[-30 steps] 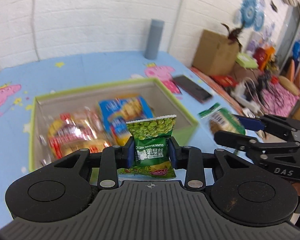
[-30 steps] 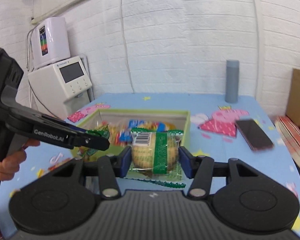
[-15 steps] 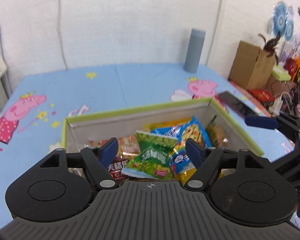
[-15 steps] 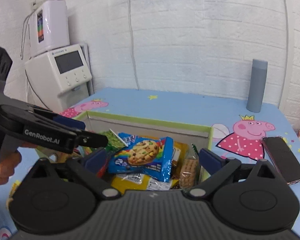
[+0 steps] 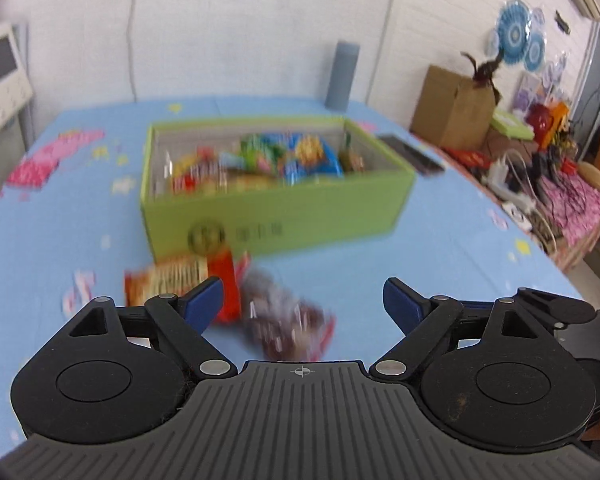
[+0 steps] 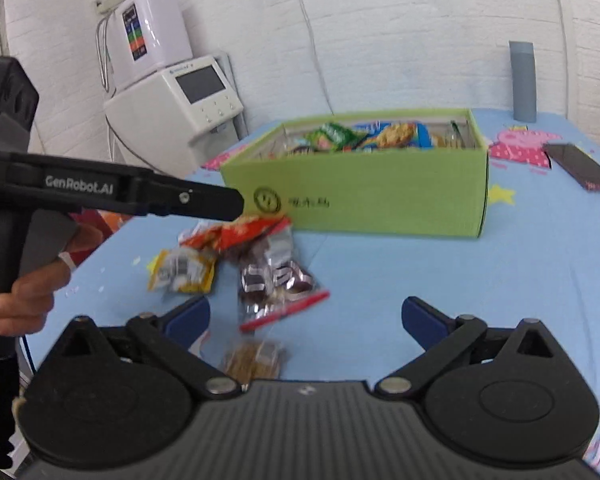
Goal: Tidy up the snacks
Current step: 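Move the left tool to the brown date bag and close on it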
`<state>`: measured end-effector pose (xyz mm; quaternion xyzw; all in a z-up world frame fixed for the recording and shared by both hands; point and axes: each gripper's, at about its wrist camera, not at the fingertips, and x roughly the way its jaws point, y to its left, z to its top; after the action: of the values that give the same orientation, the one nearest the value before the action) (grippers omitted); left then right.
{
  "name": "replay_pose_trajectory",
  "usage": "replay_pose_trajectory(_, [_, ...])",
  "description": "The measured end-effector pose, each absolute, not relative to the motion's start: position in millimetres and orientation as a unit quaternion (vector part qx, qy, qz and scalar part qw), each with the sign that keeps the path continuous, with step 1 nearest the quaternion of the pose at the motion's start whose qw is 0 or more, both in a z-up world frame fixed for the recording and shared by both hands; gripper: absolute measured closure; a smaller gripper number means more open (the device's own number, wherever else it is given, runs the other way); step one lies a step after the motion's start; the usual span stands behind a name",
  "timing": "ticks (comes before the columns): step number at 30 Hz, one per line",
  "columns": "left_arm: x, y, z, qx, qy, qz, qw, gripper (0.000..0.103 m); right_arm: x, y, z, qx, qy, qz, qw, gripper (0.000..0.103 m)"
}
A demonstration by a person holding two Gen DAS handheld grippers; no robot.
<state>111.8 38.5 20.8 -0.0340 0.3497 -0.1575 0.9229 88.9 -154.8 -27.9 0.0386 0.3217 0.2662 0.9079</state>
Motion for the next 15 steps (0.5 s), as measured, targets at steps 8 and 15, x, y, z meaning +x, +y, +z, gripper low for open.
replay_pose_trajectory(8, [79.7,33.9,-26.1,-0.094,0.422,-0.182,0.883,0.040,41.0,-122.8,-62.8,-0.013,0.350,0.231,0.908,0.001])
replay_pose_trajectory(15, [87.1,18.3,-40.9,-0.099,0.440,-0.186,0.873,0.054,24.5,-125.8,-77.3,-0.058,0.297,0.229,0.925,0.001])
